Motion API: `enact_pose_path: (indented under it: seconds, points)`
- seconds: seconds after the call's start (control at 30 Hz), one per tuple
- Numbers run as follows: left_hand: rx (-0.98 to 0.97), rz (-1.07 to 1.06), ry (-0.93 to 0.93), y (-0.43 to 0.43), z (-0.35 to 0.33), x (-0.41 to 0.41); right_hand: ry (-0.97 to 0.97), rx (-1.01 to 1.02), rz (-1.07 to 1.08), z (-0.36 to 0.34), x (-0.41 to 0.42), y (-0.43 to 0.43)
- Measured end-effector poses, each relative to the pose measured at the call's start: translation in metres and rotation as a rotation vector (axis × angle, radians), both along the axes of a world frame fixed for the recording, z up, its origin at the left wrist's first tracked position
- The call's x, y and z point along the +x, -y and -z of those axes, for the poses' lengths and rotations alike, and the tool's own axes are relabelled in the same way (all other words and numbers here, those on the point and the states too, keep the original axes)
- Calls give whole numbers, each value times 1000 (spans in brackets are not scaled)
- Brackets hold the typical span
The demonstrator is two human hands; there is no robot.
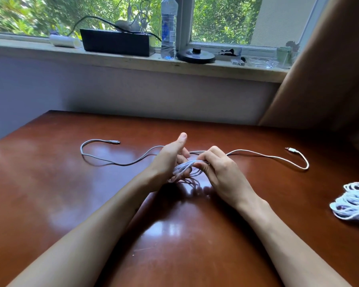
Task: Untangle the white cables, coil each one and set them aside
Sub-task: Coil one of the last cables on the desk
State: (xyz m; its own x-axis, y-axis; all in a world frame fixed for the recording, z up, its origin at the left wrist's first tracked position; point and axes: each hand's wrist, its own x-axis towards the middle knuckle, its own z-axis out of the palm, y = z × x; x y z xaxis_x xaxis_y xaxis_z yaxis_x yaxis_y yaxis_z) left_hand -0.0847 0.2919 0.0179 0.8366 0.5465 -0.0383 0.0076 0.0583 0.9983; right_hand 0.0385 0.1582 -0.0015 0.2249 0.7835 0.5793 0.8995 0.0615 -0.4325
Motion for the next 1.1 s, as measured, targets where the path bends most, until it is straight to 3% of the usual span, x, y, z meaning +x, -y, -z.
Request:
enact_pose_path:
  seconds: [0.17, 0.3, 0.8, 1.1]
  points:
    - [47, 196, 123, 1, 0, -4, -50, 4, 106, 3, 3, -3]
    - [243, 214, 81, 3, 1, -13, -162, -5, 200, 6, 10, -1]
    - [429, -64, 213, 10, 15, -1, -396, -8, 268, 1, 9, -1]
    - [477, -186, 165, 8, 18, 4, -625, 19, 254, 3, 7, -5]
